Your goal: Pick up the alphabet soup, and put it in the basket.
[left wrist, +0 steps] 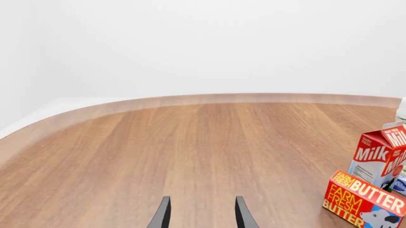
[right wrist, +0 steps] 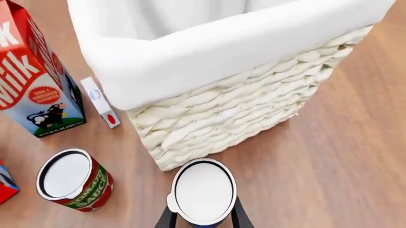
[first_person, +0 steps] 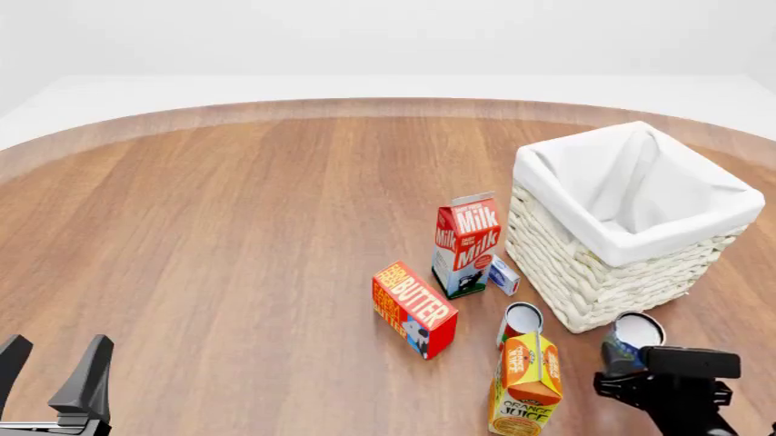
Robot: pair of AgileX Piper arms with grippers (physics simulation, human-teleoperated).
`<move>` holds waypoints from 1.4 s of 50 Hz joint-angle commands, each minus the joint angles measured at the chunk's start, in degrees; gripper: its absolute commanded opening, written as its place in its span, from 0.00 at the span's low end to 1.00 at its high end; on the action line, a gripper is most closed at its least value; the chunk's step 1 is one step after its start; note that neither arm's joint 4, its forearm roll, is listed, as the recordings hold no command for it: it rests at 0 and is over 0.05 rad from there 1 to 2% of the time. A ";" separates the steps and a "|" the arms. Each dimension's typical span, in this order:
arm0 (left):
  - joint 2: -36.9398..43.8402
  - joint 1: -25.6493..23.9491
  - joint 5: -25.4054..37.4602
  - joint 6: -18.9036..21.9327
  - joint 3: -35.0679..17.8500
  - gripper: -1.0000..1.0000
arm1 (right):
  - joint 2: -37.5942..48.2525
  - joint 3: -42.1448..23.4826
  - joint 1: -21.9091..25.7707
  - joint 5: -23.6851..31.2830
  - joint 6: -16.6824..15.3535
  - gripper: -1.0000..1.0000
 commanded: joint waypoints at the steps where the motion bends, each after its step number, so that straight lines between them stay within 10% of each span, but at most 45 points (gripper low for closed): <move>1: 0.00 0.00 0.00 0.00 0.00 1.00 | -18.61 0.00 0.24 16.50 0.25 0.00; 18: 0.00 0.00 0.00 0.00 0.00 1.00 | -41.51 0.00 0.37 36.81 0.08 0.00; 70: 0.00 0.00 0.00 0.00 0.00 1.00 | -63.42 -1.37 0.46 52.73 -2.50 0.00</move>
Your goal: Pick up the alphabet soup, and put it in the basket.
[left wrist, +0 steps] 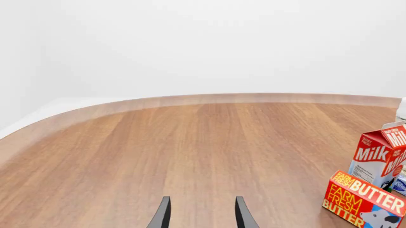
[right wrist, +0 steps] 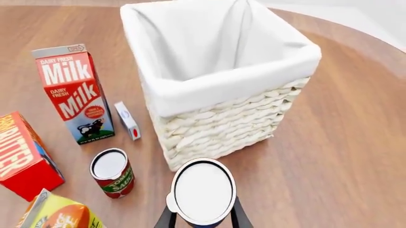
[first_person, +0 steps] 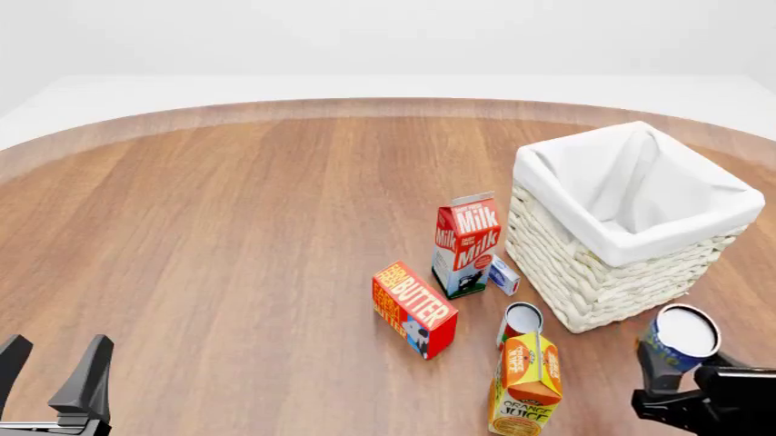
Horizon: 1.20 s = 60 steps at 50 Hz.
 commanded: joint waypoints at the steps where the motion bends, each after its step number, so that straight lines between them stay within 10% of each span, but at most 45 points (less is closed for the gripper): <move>1: 0.00 0.00 0.00 0.00 0.00 1.00 | -5.25 -1.59 -0.11 3.65 0.02 0.00; 60: 0.00 0.00 0.00 0.00 0.00 1.00 | -10.75 -21.93 1.85 18.82 -4.83 0.00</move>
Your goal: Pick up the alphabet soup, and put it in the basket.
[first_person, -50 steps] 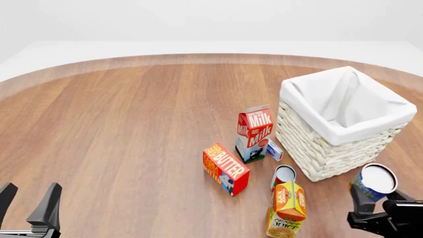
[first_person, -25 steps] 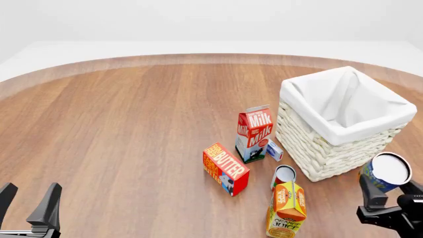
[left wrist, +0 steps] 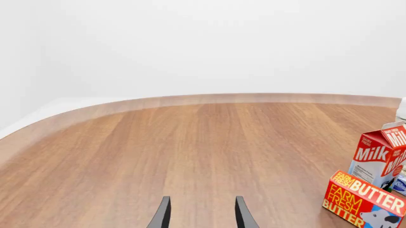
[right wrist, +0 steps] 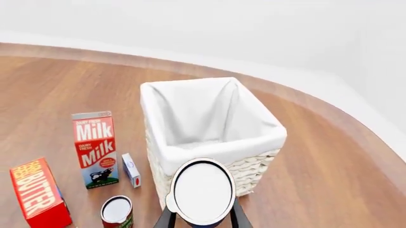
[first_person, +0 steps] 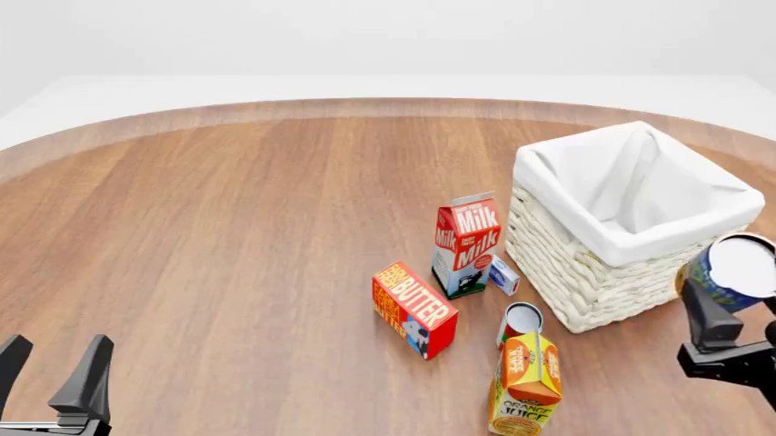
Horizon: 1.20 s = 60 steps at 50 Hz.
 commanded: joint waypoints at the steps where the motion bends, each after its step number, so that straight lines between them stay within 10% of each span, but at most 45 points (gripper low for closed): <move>1: 0.00 0.00 0.00 0.00 0.00 1.00 | 1.21 -5.01 0.63 1.09 0.26 0.00; 60: 0.00 0.00 0.00 0.00 0.00 1.00 | 17.56 -22.06 3.95 2.36 -2.63 0.00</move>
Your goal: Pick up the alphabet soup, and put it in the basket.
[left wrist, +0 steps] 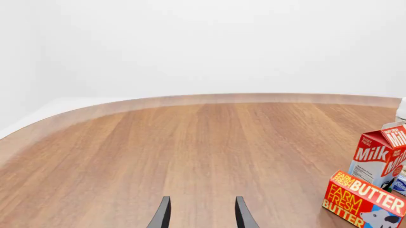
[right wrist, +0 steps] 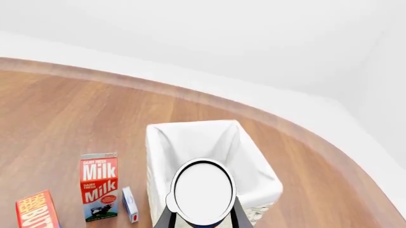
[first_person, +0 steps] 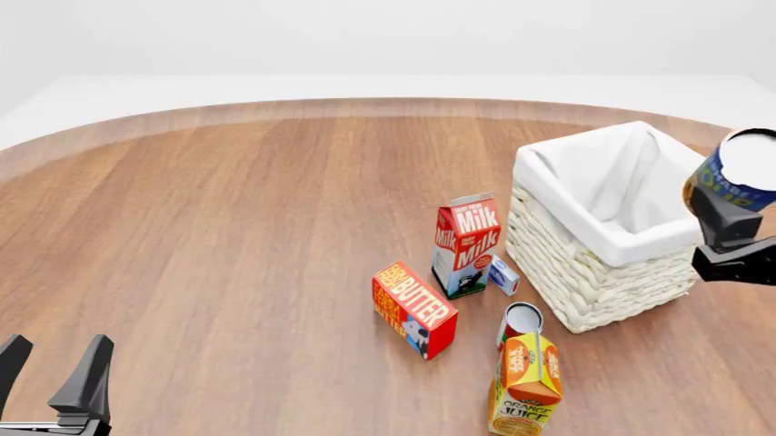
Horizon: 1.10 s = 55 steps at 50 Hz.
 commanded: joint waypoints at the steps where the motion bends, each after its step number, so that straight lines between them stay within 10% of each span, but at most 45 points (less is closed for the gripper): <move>1: 0.00 0.00 0.00 0.00 0.00 1.00 | 4.24 -3.47 0.81 -1.01 1.03 0.00; 55: 0.00 0.00 0.00 0.00 0.00 1.00 | 21.83 -14.04 -0.52 -4.17 1.59 0.00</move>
